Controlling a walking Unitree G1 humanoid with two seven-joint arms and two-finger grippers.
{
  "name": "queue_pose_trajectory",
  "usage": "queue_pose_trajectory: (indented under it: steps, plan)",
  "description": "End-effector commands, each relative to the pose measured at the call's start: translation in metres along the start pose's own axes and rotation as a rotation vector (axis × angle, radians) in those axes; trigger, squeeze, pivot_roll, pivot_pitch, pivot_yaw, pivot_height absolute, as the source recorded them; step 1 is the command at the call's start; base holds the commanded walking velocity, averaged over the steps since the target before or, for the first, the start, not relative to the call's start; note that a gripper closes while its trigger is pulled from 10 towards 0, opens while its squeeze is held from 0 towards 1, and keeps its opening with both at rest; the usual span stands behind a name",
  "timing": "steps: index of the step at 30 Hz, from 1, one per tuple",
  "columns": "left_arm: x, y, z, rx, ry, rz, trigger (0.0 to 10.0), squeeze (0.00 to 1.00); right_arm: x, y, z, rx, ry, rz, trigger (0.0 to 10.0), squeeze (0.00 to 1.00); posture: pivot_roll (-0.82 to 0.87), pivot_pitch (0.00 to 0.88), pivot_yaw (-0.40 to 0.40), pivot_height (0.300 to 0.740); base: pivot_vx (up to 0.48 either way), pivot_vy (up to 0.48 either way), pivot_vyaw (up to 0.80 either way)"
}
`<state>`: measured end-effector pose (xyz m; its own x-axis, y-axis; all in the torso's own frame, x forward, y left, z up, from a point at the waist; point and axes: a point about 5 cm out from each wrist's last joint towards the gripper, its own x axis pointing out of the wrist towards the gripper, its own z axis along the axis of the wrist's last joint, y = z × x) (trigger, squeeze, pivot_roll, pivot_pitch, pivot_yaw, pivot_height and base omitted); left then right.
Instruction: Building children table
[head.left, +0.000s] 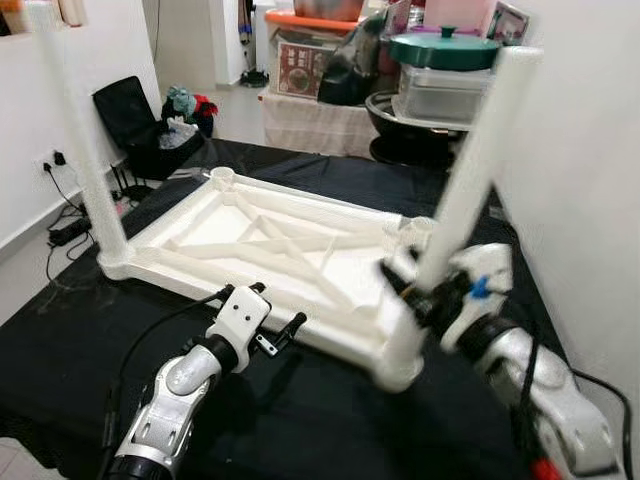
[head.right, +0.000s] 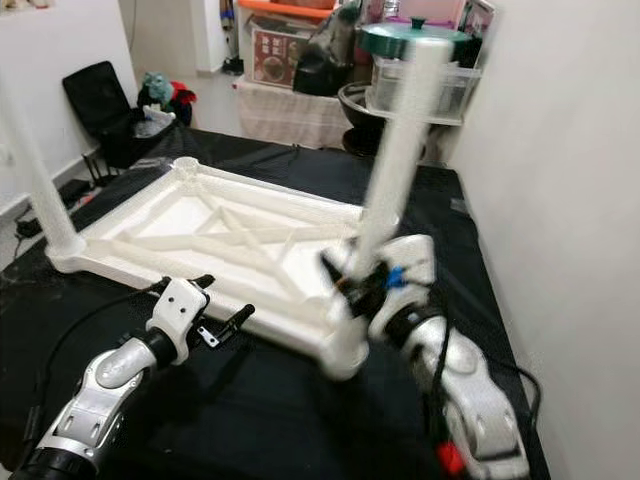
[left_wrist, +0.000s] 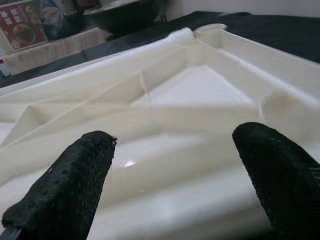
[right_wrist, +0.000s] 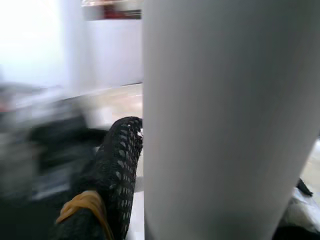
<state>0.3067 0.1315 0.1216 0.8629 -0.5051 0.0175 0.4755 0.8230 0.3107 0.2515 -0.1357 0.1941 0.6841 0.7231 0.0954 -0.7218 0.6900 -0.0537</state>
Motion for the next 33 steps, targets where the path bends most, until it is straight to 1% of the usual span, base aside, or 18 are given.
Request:
queue_pose_trajectory:
  steps: [1, 2, 3, 5, 6, 7, 12, 15, 17, 18, 19, 20, 23, 25, 30, 31, 32, 33]
  plan:
    - [0.001, -0.003, -0.003, -0.006, 0.018, -0.009, 10.0, 0.00, 0.000, 0.004, 0.003, -0.007, -0.014, 0.045, 10.0, 0.00, 0.04, 0.000, -0.097, 0.740, 0.000, 0.000, 0.00]
    - [0.001, -0.003, -0.003, -0.006, 0.018, -0.008, 10.0, 0.00, -0.001, 0.010, -0.001, -0.009, 0.002, 0.093, 10.0, 0.00, 0.04, 0.000, -0.096, 0.740, 0.000, 0.000, 0.00]
    - [-0.001, -0.003, -0.003, -0.005, 0.018, -0.007, 10.0, 0.00, -0.001, 0.012, -0.003, -0.005, 0.009, 0.114, 8.7, 0.00, 0.05, 0.000, -0.098, 0.740, 0.000, 0.000, 0.00]
    - [-0.001, -0.003, -0.003, -0.005, 0.018, -0.007, 10.0, 0.00, -0.001, 0.012, -0.003, -0.005, 0.009, 0.114, 8.7, 0.00, 0.05, 0.000, -0.098, 0.740, 0.000, 0.000, 0.00]
    - [-0.003, -0.002, -0.004, -0.003, 0.022, -0.005, 10.0, 0.00, 0.000, 0.011, -0.005, 0.000, 0.010, 0.106, 0.0, 0.00, 0.05, 0.000, -0.099, 0.740, 0.000, 0.000, 0.00]
    - [-0.003, -0.002, -0.004, -0.003, 0.022, -0.005, 10.0, 0.00, 0.000, 0.011, -0.005, 0.000, 0.010, 0.106, 0.0, 0.00, 0.05, 0.000, -0.099, 0.740, 0.000, 0.000, 0.00]
    - [-0.006, -0.002, -0.006, -0.001, 0.025, -0.004, 10.0, 0.00, 0.007, -0.022, -0.020, -0.054, 0.070, -0.169, 0.0, 0.00, 0.04, 0.000, -0.091, 0.740, 0.000, 0.000, 0.00]
    - [-0.005, -0.002, -0.006, -0.001, 0.024, -0.006, 10.0, 0.00, 0.007, -0.024, -0.020, -0.046, 0.074, -0.192, 0.0, 0.00, 0.04, 0.000, -0.091, 0.740, 0.000, 0.000, 0.00]
    - [-0.004, -0.003, -0.005, -0.003, 0.019, -0.008, 10.0, 0.00, 0.002, -0.047, -0.027, -0.048, 0.170, -0.399, 0.0, 0.00, 0.04, 0.000, -0.092, 0.740, 0.000, 0.000, 0.00]
    - [-0.004, -0.003, -0.005, -0.003, 0.019, -0.008, 10.0, 0.00, 0.002, -0.047, -0.027, -0.048, 0.170, -0.399, 0.0, 0.00, 0.04, 0.000, -0.092, 0.740, 0.000, 0.000, 0.00]
    - [-0.003, -0.003, -0.005, -0.004, 0.018, -0.008, 10.0, 0.00, -0.003, -0.062, -0.033, -0.051, 0.239, -0.549, 0.0, 0.00, 0.04, 0.000, -0.093, 0.740, 0.000, 0.000, 0.00]
    - [-0.003, -0.004, -0.004, -0.006, 0.017, -0.008, 10.0, 0.00, -0.016, -0.083, -0.043, -0.043, 0.336, -0.795, 0.0, 0.00, 0.04, 0.000, -0.094, 0.740, 0.000, 0.000, 0.00]
    - [-0.003, -0.004, -0.004, -0.006, 0.017, -0.008, 10.0, 0.00, -0.016, -0.083, -0.043, -0.043, 0.336, -0.795, 0.0, 0.00, 0.04, 0.000, -0.094, 0.740, 0.000, 0.000, 0.00]
    - [-0.004, -0.004, -0.004, -0.007, 0.018, -0.007, 10.0, 0.00, -0.037, -0.096, -0.055, -0.020, 0.425, -1.114, 0.0, 0.00, 0.05, 0.000, -0.095, 0.740, 0.000, 0.000, 0.00]
    - [-0.006, -0.004, -0.005, -0.008, 0.022, -0.007, 10.0, 0.00, -0.026, -0.077, -0.068, 0.022, 0.448, -1.084, 0.0, 0.00, 0.05, 0.000, -0.093, 0.740, 0.000, 0.000, 0.00]
    - [-0.006, -0.003, -0.005, -0.007, 0.023, -0.007, 10.0, 0.00, -0.012, -0.066, -0.068, 0.024, 0.427, -0.989, 3.2, 0.00, 0.04, 0.000, -0.093, 0.740, 0.000, 0.000, 0.00]
    - [-0.005, -0.001, -0.005, -0.007, 0.022, -0.008, 10.0, 0.00, 0.001, -0.056, -0.064, 0.039, 0.384, -0.881, 10.0, 0.00, 0.03, 0.000, -0.089, 0.740, 0.000, 0.000, 0.00]
    - [-0.005, -0.001, -0.005, -0.007, 0.022, -0.008, 10.0, 0.00, 0.001, -0.056, -0.064, 0.039, 0.384, -0.881, 10.0, 0.00, 0.03, 0.000, -0.089, 0.740, 0.000, 0.000, 0.00]
